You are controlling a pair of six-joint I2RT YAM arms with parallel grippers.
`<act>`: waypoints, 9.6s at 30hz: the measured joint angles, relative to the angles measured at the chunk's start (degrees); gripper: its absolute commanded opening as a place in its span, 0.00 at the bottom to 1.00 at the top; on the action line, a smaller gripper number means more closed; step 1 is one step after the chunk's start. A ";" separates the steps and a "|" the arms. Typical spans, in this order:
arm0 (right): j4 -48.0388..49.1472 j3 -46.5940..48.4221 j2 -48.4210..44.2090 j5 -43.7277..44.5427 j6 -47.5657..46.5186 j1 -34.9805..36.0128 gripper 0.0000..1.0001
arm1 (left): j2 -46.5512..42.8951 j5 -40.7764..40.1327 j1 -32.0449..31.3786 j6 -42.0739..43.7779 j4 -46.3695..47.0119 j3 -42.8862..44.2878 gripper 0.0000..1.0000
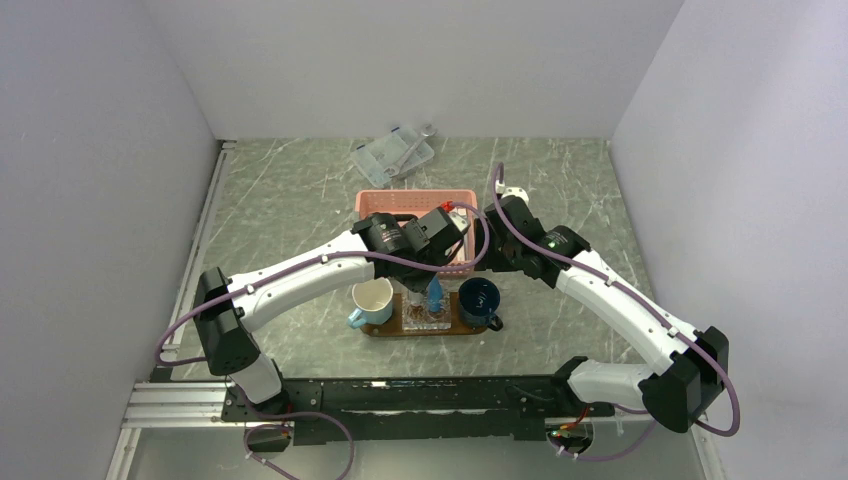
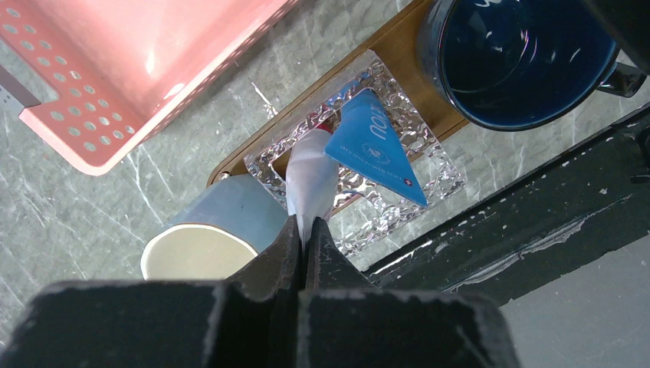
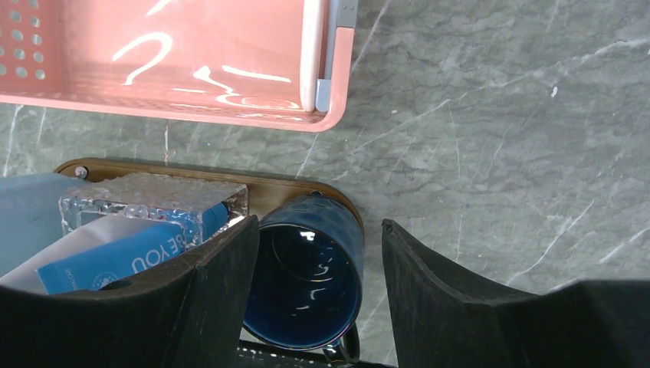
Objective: Prepare toiletry sets of a toothbrush and toothpaste on the tray
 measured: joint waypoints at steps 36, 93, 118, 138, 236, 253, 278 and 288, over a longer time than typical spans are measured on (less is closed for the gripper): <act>-0.09 0.59 0.96 -1.33 0.39 -0.04 0.63 | -1.51 2.75 1.70 0.24 4.48 -4.92 0.46; -2.78 34.16 51.30 8.00 -4.50 -1.18 0.49 | -51.30 -9.75 1.86 7.72 18.49 -38.03 0.99; -0.59 33.03 54.49 -0.66 -2.97 -4.79 0.63 | -53.02 -10.86 2.21 9.01 20.24 -41.86 0.99; 5.33 29.57 52.85 -13.07 -4.44 -5.51 0.48 | -53.42 -11.19 2.93 10.03 20.33 -41.97 0.99; -9.51 32.02 51.56 13.99 -6.62 -2.34 0.00 | -58.25 -11.21 3.15 10.49 20.52 -42.27 0.99; -6.49 27.34 52.81 10.14 -7.37 -2.08 0.00 | -57.81 -11.23 3.19 10.49 20.55 -42.27 0.99; -3.93 32.13 47.56 1.44 -7.21 -1.86 0.16 | -57.88 -11.23 3.19 10.51 20.61 -42.27 1.00; -5.09 32.17 46.99 3.28 -3.87 -1.86 0.30 | -57.86 -11.26 3.19 10.49 20.70 -42.27 0.99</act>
